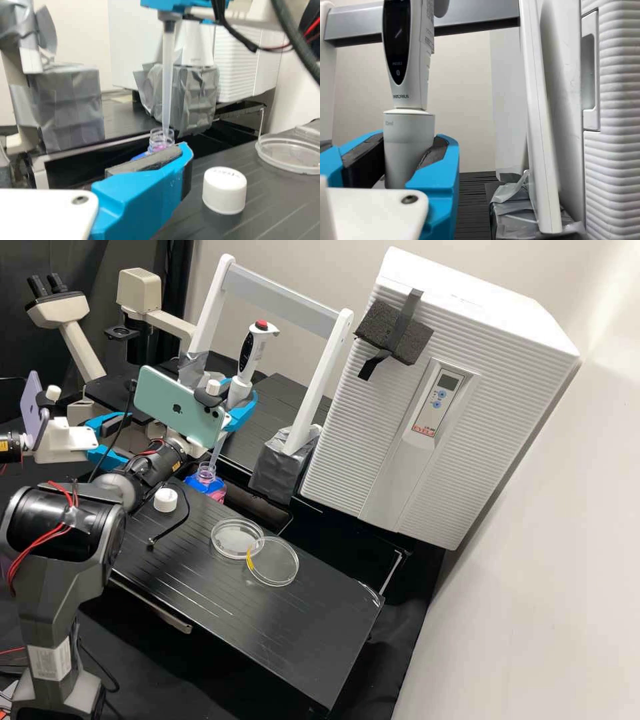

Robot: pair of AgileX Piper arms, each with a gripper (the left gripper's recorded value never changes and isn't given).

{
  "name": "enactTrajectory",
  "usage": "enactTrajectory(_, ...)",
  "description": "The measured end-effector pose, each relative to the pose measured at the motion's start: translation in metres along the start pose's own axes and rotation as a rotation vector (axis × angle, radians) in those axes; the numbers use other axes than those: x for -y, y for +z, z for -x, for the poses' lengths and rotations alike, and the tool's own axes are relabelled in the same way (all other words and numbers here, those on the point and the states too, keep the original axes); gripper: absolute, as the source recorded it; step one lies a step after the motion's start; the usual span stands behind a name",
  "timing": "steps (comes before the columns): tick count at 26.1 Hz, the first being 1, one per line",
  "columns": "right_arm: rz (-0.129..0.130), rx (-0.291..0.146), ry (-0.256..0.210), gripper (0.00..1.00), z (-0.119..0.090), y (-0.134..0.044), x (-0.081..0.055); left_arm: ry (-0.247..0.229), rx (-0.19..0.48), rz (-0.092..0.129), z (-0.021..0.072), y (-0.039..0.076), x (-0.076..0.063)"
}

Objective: Use the pipette

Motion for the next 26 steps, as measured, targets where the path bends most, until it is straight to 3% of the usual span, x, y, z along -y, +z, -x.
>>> enactTrajectory(4,0.004,-0.008,0.002,0.00,0.002,0.002,0.009,-0.026,0.002,0.002,-0.0023,0.001,0.009)
enactTrajectory(14,0.031,0.031,-0.074,0.00,0.007,0.016,0.039,-0.060,-0.009,0.006,-0.0046,-0.002,0.019)
enactTrajectory(26,0.041,0.068,-0.092,0.00,0.010,0.026,0.046,-0.062,-0.010,0.004,-0.0046,-0.002,0.019)
